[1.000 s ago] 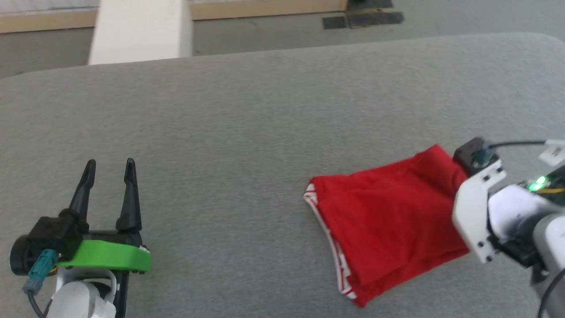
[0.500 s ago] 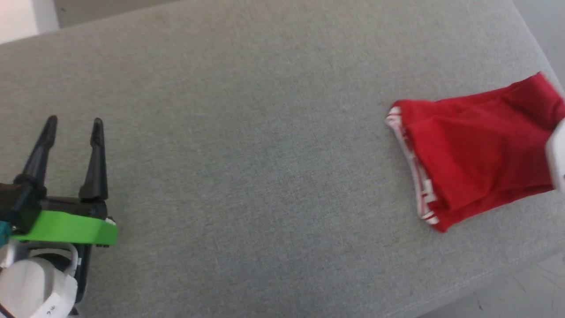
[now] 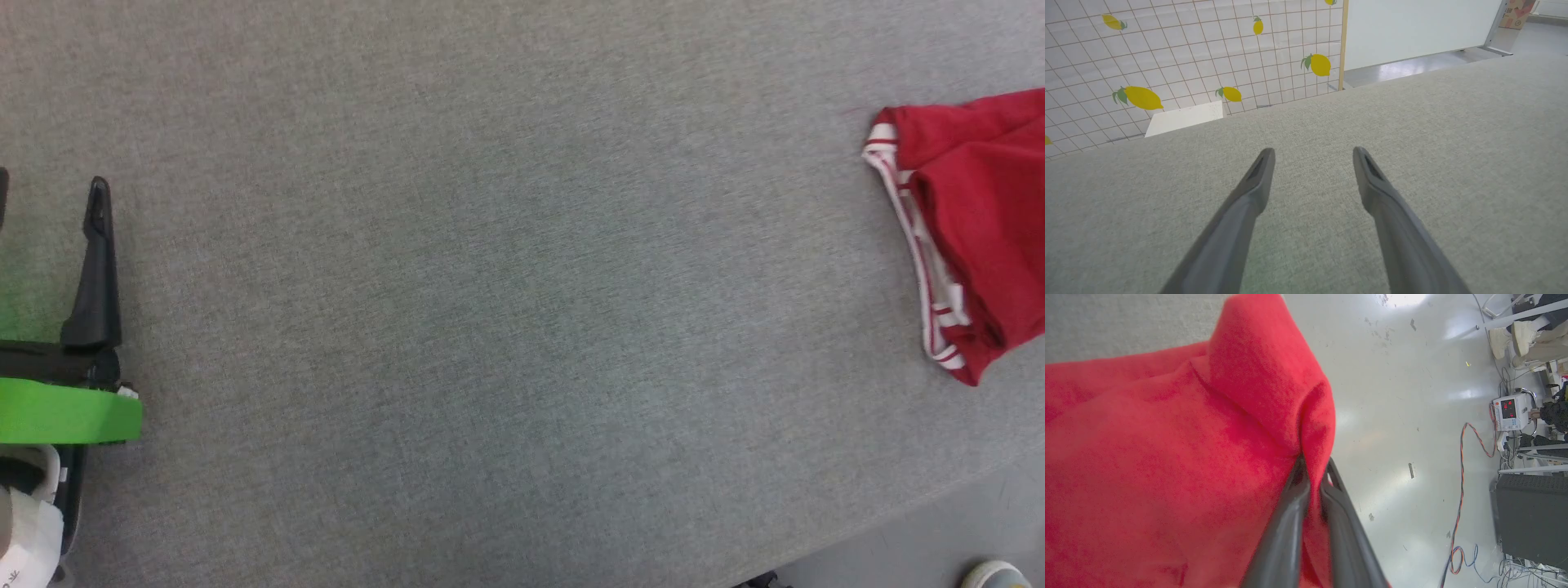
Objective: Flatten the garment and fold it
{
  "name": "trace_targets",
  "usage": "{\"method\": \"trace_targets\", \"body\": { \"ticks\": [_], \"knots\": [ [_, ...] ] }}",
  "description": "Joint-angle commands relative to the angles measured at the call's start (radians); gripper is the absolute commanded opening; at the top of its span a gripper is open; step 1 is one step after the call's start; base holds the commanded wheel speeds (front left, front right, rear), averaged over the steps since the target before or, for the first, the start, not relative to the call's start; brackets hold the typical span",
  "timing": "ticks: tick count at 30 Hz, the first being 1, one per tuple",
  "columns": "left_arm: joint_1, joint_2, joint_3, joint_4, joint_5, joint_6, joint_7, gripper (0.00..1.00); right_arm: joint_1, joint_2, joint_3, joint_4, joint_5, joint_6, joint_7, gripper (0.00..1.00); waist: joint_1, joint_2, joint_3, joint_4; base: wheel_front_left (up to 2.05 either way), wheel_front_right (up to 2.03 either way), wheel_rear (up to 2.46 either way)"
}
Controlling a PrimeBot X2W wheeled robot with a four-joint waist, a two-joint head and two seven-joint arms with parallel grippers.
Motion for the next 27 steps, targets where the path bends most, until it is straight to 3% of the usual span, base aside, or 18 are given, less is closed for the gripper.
{"method": "trace_targets", "body": {
  "ticks": [1,2,3,4,12,20,24,27],
  "knots": [
    [0.012,0.012,0.006,-0.009,-0.015,0.004,0.002,1.00,-0.017,0.001,-0.020,0.009,-0.030,-0.002,-0.001,0.00,-0.0002,-0.0001,0.030,0.011,0.00,0.00,0.00],
    [0.015,0.014,0.008,-0.012,-0.016,0.004,0.003,1.00,-0.021,0.004,-0.037,0.009,-0.040,-0.002,-0.009,0.00,-0.0002,-0.0001,0.031,0.011,0.00,0.00,0.00],
    [0.016,0.016,0.009,-0.015,-0.017,0.004,0.004,1.00,-0.026,0.007,-0.055,0.009,-0.053,-0.002,-0.023,0.43,-0.0002,-0.0001,0.031,0.011,0.00,0.00,0.00],
    [0.017,0.017,0.010,-0.016,-0.018,0.005,0.004,1.00,-0.026,0.007,-0.059,0.013,-0.061,-0.002,-0.024,1.00,-0.0002,-0.0001,0.029,0.011,0.00,0.00,0.00],
    [0.027,-0.008,-0.014,0.018,-0.021,0.014,-0.020,1.00,-0.062,-0.009,-0.078,-0.024,-0.044,-0.002,-0.069,1.00,-0.0002,-0.0001,-0.065,0.010,0.00,0.00,0.00],
    [0.035,-0.074,-0.041,0.109,-0.032,0.044,-0.083,1.00,-0.143,-0.050,0.087,-0.174,0.108,-0.002,-0.216,1.00,-0.0002,-0.0001,-0.260,0.061,0.00,0.00,0.00],
    [0.034,-0.109,-0.040,0.150,-0.043,0.067,-0.115,1.00,-0.177,0.014,0.167,-0.220,0.168,-0.002,-0.341,1.00,-0.0002,-0.0001,-0.342,0.100,0.00,0.00,0.00],
    [0.042,-0.131,-0.033,0.176,-0.053,0.085,-0.134,1.00,-0.193,0.117,0.210,-0.227,0.185,-0.002,-0.468,1.00,-0.0002,-0.0001,-0.395,0.125,0.00,0.00,0.00]
  ]
}}
